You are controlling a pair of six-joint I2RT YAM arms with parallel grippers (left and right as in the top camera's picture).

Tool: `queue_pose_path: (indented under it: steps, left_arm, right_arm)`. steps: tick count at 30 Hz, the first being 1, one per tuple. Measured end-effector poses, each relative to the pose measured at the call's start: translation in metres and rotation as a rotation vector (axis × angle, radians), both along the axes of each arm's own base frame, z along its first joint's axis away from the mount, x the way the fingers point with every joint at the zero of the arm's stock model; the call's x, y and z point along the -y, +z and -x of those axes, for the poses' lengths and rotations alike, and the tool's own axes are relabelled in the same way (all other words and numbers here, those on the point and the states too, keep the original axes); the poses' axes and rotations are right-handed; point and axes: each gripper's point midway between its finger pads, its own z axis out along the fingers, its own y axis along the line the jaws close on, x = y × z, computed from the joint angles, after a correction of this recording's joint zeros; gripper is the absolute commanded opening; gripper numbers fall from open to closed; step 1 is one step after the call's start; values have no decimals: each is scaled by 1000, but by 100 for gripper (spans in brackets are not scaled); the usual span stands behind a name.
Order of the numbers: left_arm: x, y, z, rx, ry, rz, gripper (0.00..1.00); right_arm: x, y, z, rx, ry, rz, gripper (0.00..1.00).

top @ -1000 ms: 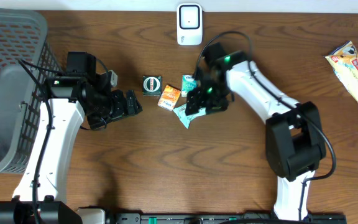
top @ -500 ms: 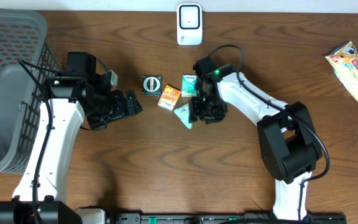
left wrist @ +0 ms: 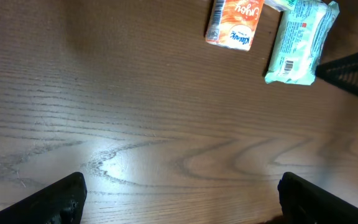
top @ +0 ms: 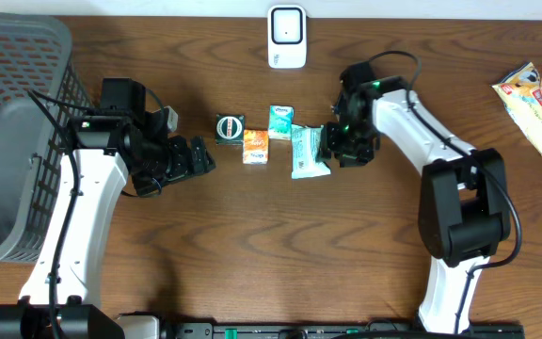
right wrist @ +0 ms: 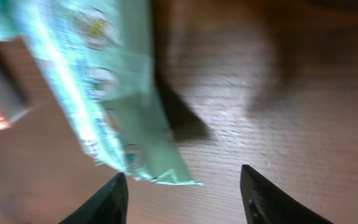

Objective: Scan the item barcode
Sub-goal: 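Reach the right gripper to the mint-green wipes pouch and grasp it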

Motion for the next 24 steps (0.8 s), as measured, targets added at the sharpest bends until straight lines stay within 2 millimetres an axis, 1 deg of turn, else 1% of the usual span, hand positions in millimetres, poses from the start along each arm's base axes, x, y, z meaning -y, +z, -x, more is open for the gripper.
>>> queue_pose_path:
  steps: [3,4,5,6,7,8,9,12,13,17,21,24]
  left_arm:
    - [0,0,0,0,0,0,98]
    - [0,0,0,0,0,0,98]
    - [0,0,0,0,0,0,98]
    - [0,0,0,0,0,0,98]
    - [0,0,0,0,0,0,98]
    - [0,0,0,0,0,0,98]
    - [0,0,0,0,0,0,98]
    - [0,0,0,-1,0,0,98]
    - [0,0,0,0,0,0,98]
    - [0,0,0,-1,0,0,98]
    - [0,0,0,0,0,0,98]
    - [0,0,0,0,0,0,98]
  right_arm:
    - [-6,5,-2,15,38,-72,69]
    - [-9,6,-3,24,50,-89,74]
    - [-12,7,-6,38,60,-104,87]
    - [-15,8,-9,56,68,-119,94]
    - [-18,9,-16,93,88,-137,98]
    - [-19,10,-17,100,88,-141,99]
    - [-21,11,-23,129,93,-149,99]
    - [-19,10,-31,161,90,-133,99]
    - [-17,9,-32,165,83,-118,97]
    - [-14,8,-43,202,52,-92,76]
    - [-15,7,-49,227,40,-94,66]
    - [-15,5,-48,224,38,-93,64]
